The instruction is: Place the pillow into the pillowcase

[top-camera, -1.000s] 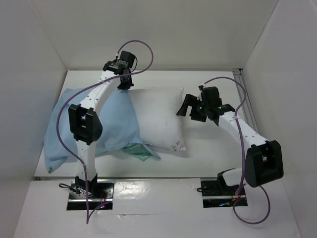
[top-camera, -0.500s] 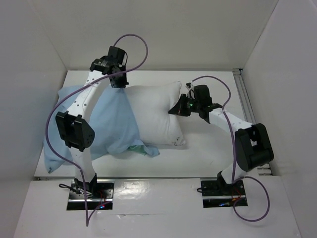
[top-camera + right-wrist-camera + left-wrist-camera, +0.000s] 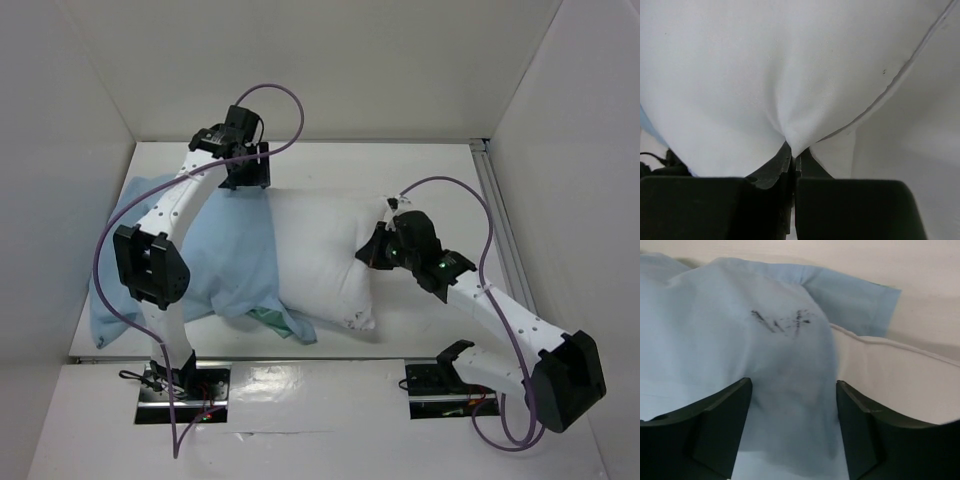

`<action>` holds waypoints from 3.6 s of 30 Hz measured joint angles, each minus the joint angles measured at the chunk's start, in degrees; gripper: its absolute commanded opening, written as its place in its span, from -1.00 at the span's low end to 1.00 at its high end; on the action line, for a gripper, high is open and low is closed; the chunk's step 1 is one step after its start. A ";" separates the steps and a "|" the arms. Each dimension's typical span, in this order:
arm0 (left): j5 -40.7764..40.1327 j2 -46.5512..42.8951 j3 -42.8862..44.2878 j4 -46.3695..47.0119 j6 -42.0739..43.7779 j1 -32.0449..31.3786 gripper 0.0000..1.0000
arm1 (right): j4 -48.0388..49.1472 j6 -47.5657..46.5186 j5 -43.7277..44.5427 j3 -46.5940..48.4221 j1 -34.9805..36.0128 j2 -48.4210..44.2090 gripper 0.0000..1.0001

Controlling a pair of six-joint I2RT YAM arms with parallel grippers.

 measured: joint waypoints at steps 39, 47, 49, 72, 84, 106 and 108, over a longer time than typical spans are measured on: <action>-3.85 0.61 2.73 -3.76 -1.97 -6.75 -0.14 | -5.68 -2.10 11.26 -0.11 3.41 -1.51 -1.00; -7.63 0.81 2.73 -4.87 -2.93 -6.88 -1.00 | -5.81 -2.01 11.26 -0.02 3.41 -1.51 -1.00; -7.10 0.70 2.73 -4.74 -2.89 -6.88 -1.00 | -5.81 -2.01 11.26 -0.02 3.41 -1.51 -1.00; 23.43 -6.45 15.19 5.05 -4.52 -16.96 -0.98 | -12.50 -6.93 10.25 29.27 4.79 1.27 -1.00; -5.90 -8.61 1.01 -1.55 -4.74 -12.92 1.00 | -16.55 -4.17 10.84 7.41 4.92 -3.74 -1.00; -10.62 -3.48 -4.11 -3.45 -6.36 -11.10 -0.59 | -16.33 -4.20 11.74 7.43 5.07 -4.11 -1.00; -10.45 -3.50 -4.09 -3.37 -6.05 -9.68 -0.77 | -16.28 -4.20 11.74 7.43 5.07 -4.11 -1.00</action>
